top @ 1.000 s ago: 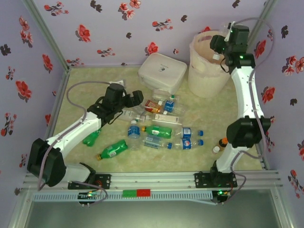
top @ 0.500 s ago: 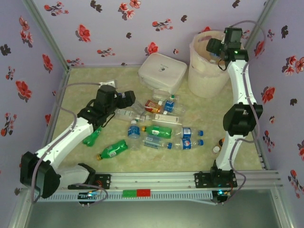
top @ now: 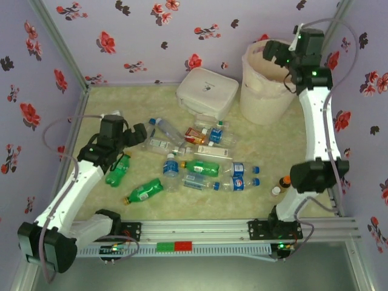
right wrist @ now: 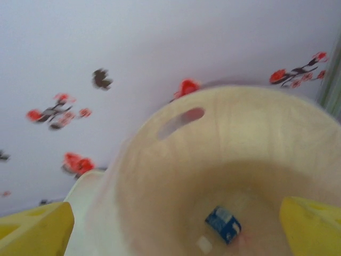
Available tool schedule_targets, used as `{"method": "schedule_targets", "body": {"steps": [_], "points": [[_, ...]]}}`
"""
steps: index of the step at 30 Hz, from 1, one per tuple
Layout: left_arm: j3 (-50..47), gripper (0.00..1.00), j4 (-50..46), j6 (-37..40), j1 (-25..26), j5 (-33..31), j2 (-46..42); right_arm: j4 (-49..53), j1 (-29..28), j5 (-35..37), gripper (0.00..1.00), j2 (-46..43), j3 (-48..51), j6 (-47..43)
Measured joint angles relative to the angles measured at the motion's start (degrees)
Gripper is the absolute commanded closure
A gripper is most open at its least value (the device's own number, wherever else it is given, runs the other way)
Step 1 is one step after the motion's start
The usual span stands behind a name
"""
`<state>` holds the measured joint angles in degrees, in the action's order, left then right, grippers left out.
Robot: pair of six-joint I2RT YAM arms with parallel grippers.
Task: Put the plastic bottles in the bin
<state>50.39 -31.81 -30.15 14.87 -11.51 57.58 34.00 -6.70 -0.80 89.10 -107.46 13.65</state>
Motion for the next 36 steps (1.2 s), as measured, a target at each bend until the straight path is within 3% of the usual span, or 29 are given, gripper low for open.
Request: {"method": "schedule_targets", "body": {"steps": [4,13,21,24,36], "points": [[-3.93,0.01,-3.48,0.39,-5.07,-0.09,-1.14,-4.04,-5.14,0.15,0.0,-9.57,15.56,0.96],[-11.15,0.0,-0.35,-1.62,-9.97,0.87,2.45,-13.18,-7.56,1.53,0.0,-23.06,44.44,13.05],[-19.1,0.0,4.79,-3.15,-10.03,4.37,2.25,-13.14,-21.55,17.62,0.0,-25.27,52.39,17.31],[-22.82,0.01,5.9,-4.2,-10.01,6.19,0.33,-12.94,-23.61,20.5,0.0,-24.9,54.73,18.34],[-25.22,0.0,6.05,-5.44,-9.9,9.42,0.59,-13.2,-25.97,20.5,0.0,-17.03,55.01,20.04]]}}
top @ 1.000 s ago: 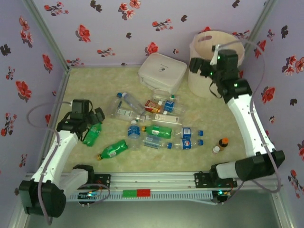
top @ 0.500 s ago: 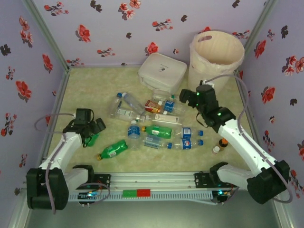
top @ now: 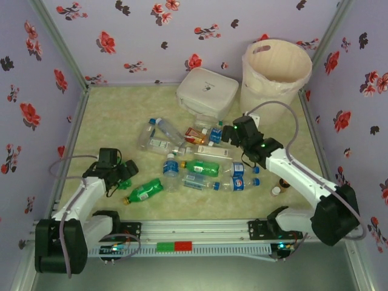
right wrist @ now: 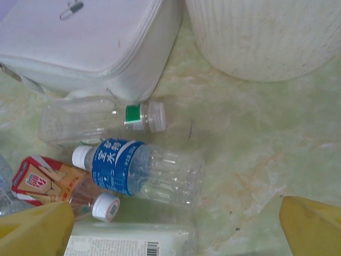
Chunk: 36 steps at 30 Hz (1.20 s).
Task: Put the plastic bottles in the bin
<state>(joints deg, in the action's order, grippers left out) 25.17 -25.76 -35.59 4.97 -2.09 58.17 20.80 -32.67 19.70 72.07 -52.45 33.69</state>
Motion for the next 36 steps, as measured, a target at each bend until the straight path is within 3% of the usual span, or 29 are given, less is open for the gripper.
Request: {"method": "schedule_targets", "body": {"steps": [6,12,20,31,36], "points": [[1.68,0.06,-0.63,-0.09,0.17,-0.63,5.35,-0.44,-0.39,-2.03,0.0,1.49,-0.76,-0.74],[2.45,0.37,-0.9,-0.24,0.42,-1.29,7.04,-1.77,-0.39,-2.58,0.0,0.92,-0.76,-1.33],[1.49,0.61,-0.83,-1.27,0.55,-2.78,1.33,-2.64,-0.39,-7.69,0.0,0.39,-1.68,-2.73],[4.87,0.68,-1.68,-0.92,3.06,-2.82,-12.66,-2.99,-0.39,-15.56,0.0,-3.76,-1.75,-5.03],[12.59,0.71,4.09,-1.25,11.76,-2.05,-12.31,-2.49,-0.37,-17.46,0.01,-6.32,-2.4,-5.66]]}}
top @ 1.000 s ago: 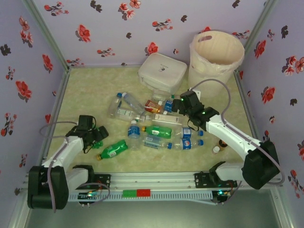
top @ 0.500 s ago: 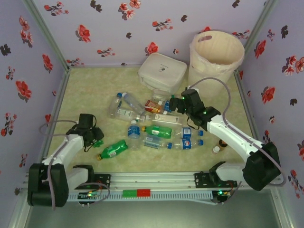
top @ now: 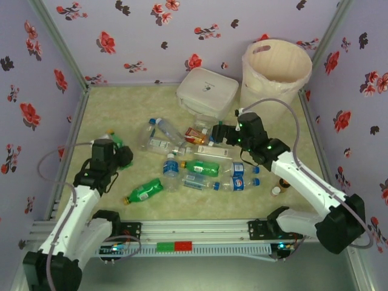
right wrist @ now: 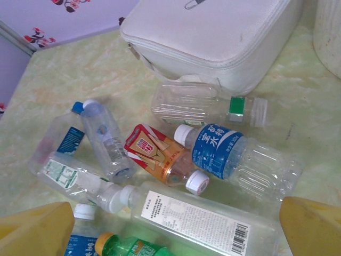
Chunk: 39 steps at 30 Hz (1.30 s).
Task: Put the plastic bottles in the bin
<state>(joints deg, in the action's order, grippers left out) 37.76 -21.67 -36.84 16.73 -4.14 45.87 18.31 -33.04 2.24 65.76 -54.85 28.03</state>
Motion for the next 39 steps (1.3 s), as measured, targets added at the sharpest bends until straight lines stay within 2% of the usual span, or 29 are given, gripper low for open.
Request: {"method": "schedule_targets", "body": {"steps": [4,9,14,18,21,25,28,39], "points": [[5.33,0.7,8.9,-0.07,10.14,0.52,6.03,0.83,0.76,-1.7,0.0,-0.57,-1.07,-0.57],[12.61,0.7,18.51,2.89,22.14,1.95,17.33,1.22,4.57,-7.17,0.0,-2.05,-2.45,-0.24],[17.62,0.7,23.93,6.97,29.66,3.5,25.33,-0.63,6.58,-12.26,0.0,-5.07,-2.43,1.27],[17.92,0.7,26.14,8.68,32.17,6.14,28.46,-4.35,6.8,-15.63,0.04,-6.99,-1.79,2.8],[17.92,0.69,27.43,9.2,33.46,8.31,30.23,-8.28,6.91,-19.21,0.11,-7.08,-0.61,4.61],[17.92,0.69,28.79,9.25,34.8,10.71,32.11,-16.9,6.91,-25.53,0.2,-6.93,4.09,7.89],[17.92,0.69,30.42,9.22,35.36,12.63,33.4,-21.81,6.91,-28.92,0.22,-6.71,7.82,10.16],[19.04,0.65,34.05,9.2,36.39,18.84,36.94,-27.04,5.97,-30.93,0.31,-4.5,9.94,10.58]]}}
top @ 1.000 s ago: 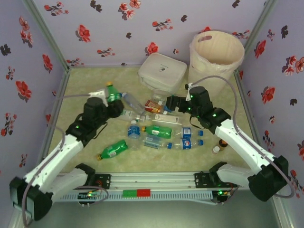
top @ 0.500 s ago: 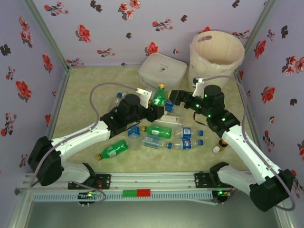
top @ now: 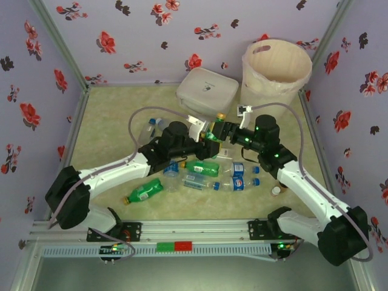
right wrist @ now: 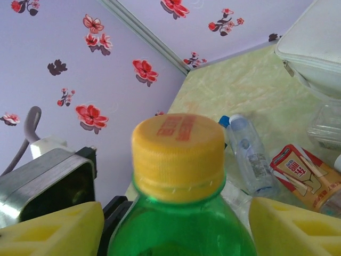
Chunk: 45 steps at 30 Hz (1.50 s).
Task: Put the plastic bottles in the bin
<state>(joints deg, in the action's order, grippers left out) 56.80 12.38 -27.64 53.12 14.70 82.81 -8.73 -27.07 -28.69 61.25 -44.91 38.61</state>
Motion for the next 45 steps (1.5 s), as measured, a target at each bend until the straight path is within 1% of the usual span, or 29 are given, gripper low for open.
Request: {"method": "schedule_targets", "body": {"steps": [4,7,11,12,14,17,18,22,25,27,30,33,36,39,42,45], "points": [[0.0,0.64,-0.07,0.02,0.0,0.2,0.09,-0.48,-0.22,-0.04,0.34,0.74,0.02,-0.04],[0.0,0.63,-0.31,0.15,-0.04,0.22,0.09,-0.57,-0.26,-0.09,0.41,0.92,0.02,-0.04],[-0.22,0.55,-0.44,0.24,-0.2,0.31,0.09,-0.83,-0.33,-0.09,0.52,1.42,0.02,-0.04],[-0.31,0.5,-0.44,0.24,-0.26,0.33,0.09,-0.81,-0.33,-0.07,0.54,1.49,0.02,-0.04],[-0.42,0.32,-0.44,0.44,-0.26,0.37,0.09,-0.81,-0.37,-0.07,0.56,1.75,0.02,-0.02],[-0.5,0.06,-0.22,1.25,-0.22,0.63,0.07,-0.11,-0.42,0.66,0.56,1.99,0.02,-0.24],[-0.5,0.01,0.17,1.36,-0.13,0.96,0.07,0.37,-0.42,1.22,0.56,2.23,0.02,-0.55],[-0.68,0.01,0.44,2.14,0.0,0.96,0.0,3.61,0.0,3.52,0.57,2.93,-0.15,-1.62],[-2.23,0.0,0.33,2.4,-0.04,0.11,-1.68,7.17,1.97,5.22,0.59,4.46,-1.84,-2.69],[-3.78,0.0,-0.22,2.56,-0.15,-1.2,-3.98,9.75,4.09,6.34,0.6,6.21,-3.85,-3.67],[-5.95,0.01,-2.67,2.56,-1.03,-5.73,-8.2,14.93,7.21,8.24,0.6,8.87,-9.09,-5.7],[-7.91,0.0,-5.66,1.46,-4.42,-11.63,-12.02,20.48,9.31,11.02,0.6,11.74,-18.21,-9.2],[-10.93,0.01,-7.56,-1.49,-9.77,-15.54,-14.86,24.79,10.95,13.66,0.61,15.3,-29.64,-12.07],[-14.93,0.0,-8.41,-4.85,-14.64,-18.03,-17.31,27.08,13.2,15.87,0.61,19.39,-41.24,-13.53],[-18.8,0.0,-9.09,-6.71,-16.96,-19.5,-19.98,27.71,15.87,18.67,0.61,22.51,-49.4,-14.08],[-20.39,0.0,-10.38,-7.34,-17.38,-19.74,-21.68,26.34,18.05,22.75,0.63,24.68,-53.83,-14.21]]}}
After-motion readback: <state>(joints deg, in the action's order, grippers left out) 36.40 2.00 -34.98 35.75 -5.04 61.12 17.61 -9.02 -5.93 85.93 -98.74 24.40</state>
